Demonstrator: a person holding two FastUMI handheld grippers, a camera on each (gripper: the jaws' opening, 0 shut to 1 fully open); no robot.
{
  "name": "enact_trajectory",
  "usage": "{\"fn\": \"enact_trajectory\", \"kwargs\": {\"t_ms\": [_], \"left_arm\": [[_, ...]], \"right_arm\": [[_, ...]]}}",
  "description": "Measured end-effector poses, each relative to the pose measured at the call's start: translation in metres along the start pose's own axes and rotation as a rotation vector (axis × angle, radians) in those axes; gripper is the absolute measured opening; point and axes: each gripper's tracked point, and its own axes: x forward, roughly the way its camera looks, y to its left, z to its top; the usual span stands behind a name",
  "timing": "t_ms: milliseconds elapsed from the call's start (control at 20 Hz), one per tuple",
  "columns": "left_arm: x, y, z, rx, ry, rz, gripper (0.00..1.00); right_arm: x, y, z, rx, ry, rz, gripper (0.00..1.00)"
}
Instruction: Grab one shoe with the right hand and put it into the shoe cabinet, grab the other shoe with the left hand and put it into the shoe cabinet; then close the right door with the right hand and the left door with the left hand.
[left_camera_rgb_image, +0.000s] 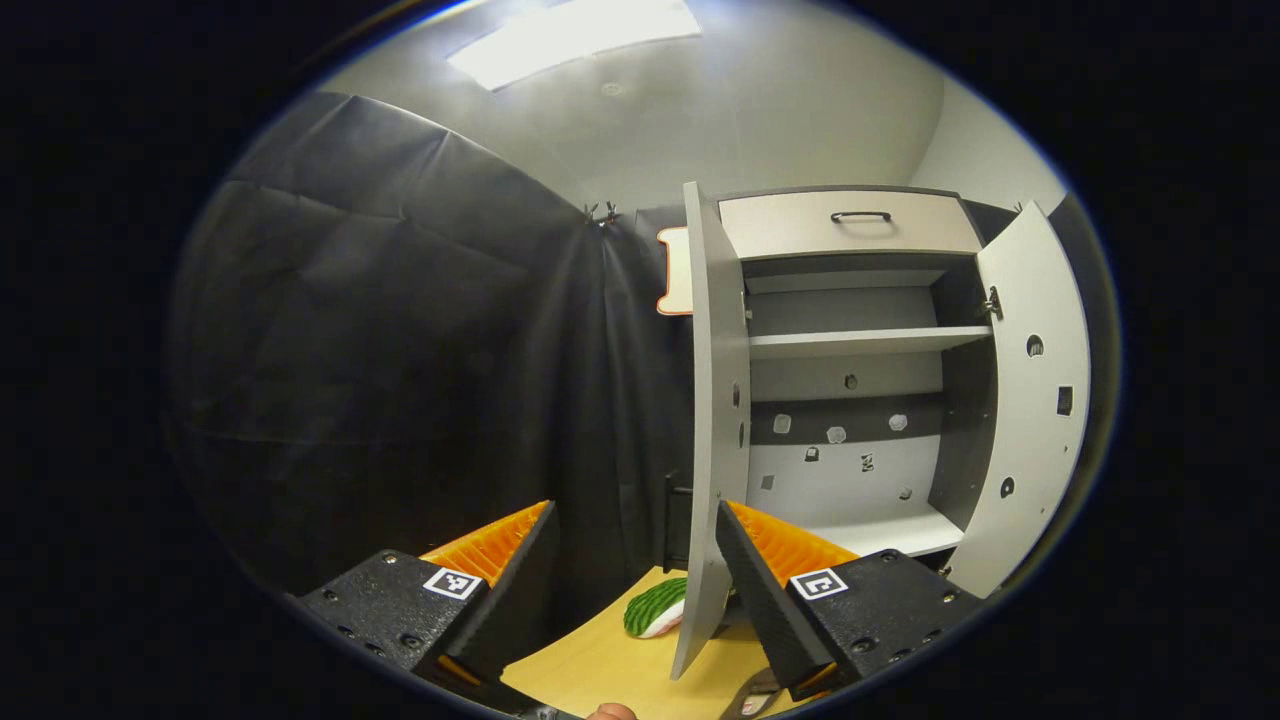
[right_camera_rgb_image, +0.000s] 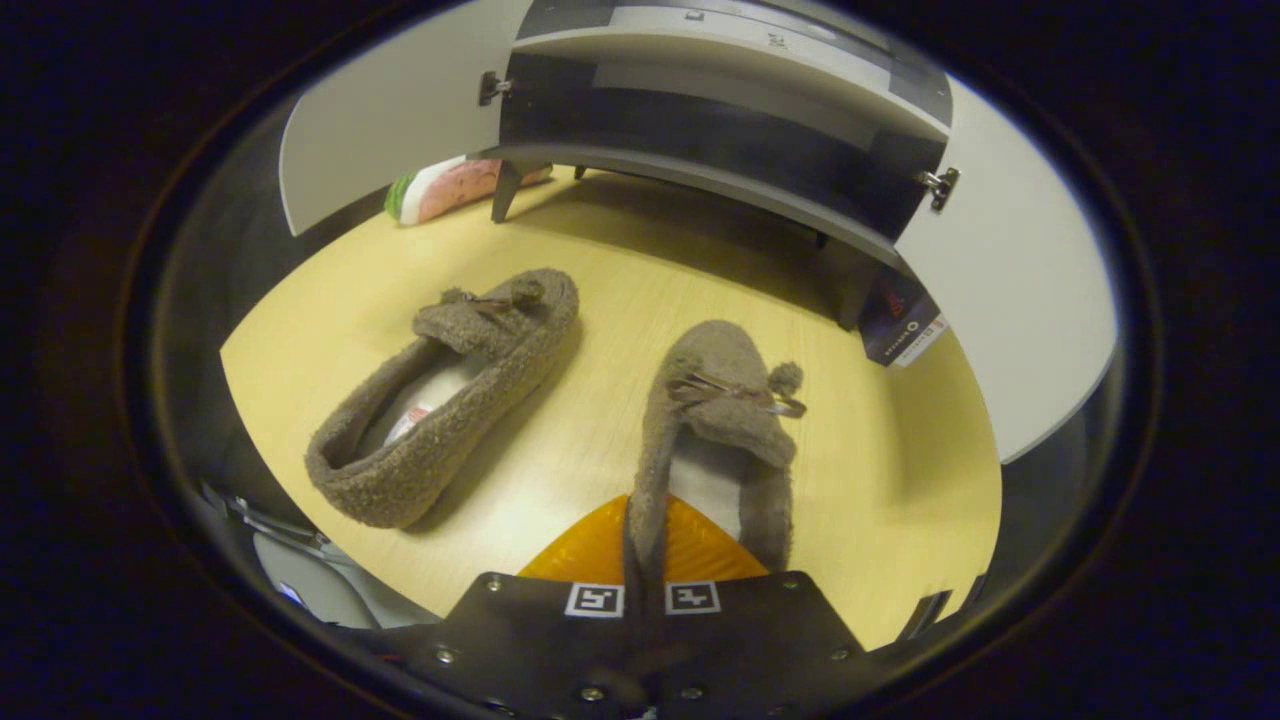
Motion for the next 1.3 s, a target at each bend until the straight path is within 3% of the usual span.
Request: {"fn": "enact_trajectory", "kwargs": {"t_ms": [400,850,1050,1300], "left_arm": [[0.004,-0.012,-0.003,-0.017,0.003,-0.037,0.96],[0.004,-0.012,-0.013,-0.021,0.019,-0.032,0.93],[0.008,-0.007,-0.017,-0.018,0.032,-0.011,0.96],[0.007,0.004,-0.018,-0.016,0.03,0.028,0.96]], "right_arm": [[-0.083,-0.022,0.117,0.081,-0.285,-0.001,0.01],[-0.175,-0.073,0.297,0.141,-0.64,-0.031,0.0],[-0.182,-0.094,0.37,0.107,-0.742,-0.069,0.0],[-0.15,-0.11,0.423,0.102,-0.745,-0.095,0.0]]}}
